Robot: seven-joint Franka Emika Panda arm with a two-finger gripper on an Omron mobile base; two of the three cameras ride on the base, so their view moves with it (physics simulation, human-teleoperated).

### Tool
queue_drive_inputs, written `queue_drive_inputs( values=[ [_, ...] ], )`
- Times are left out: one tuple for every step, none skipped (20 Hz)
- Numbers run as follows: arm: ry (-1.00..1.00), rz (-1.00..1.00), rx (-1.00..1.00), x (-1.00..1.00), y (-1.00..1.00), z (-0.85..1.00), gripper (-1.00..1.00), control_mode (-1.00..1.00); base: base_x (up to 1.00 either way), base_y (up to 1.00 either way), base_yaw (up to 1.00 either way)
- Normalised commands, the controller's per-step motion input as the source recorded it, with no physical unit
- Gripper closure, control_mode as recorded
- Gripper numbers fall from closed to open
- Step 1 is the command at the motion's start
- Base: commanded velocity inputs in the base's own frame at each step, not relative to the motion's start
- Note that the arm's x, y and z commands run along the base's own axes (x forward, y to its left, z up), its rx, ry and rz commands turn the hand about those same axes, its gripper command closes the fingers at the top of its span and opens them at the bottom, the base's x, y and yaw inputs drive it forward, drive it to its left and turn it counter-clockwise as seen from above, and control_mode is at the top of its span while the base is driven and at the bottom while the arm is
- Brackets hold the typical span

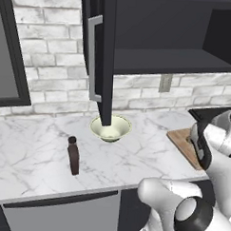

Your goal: Open the cabinet. Place the bowl and condiment on the counter. Then place the lime and garlic on the cutting board.

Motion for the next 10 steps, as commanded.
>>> queue_drive_inputs(
  values=[
    [-0.18,0.0,-0.09,-0.47,0.59,0.0,-1.0,-1.0,0.0,0.0,0.0],
    [-0.17,0.0,-0.09,-0.42,0.61,0.0,-1.0,-1.0,0.0,0.0,0.0],
    [-0.19,0.0,-0.09,-0.42,0.61,0.01,-1.0,-1.0,0.0,0.0,0.0],
    [-0.17,0.0,-0.08,-0.41,0.53,0.14,-1.0,-1.0,0.0,0.0,0.0],
    [-0.15,0.0,-0.07,-0.42,0.51,0.21,-1.0,-1.0,0.0,0.0,0.0],
    [-0.09,0.0,-0.07,-0.41,0.45,0.28,-1.0,-1.0,0.0,0.0,0.0],
    [-0.1,0.0,-0.08,-0.43,0.51,0.25,-1.0,-1.0,0.0,0.0,0.0],
    [-0.1,0.0,-0.08,-0.44,0.53,0.23,-1.0,-1.0,0.0,0.0,0.0],
    [-0.11,0.0,-0.08,-0.44,0.54,0.26,-1.0,-1.0,0.0,0.0,0.0],
    [-0.09,0.0,-0.08,-0.45,0.54,0.24,-1.0,-1.0,0.0,0.0,0.0]
  ],
)
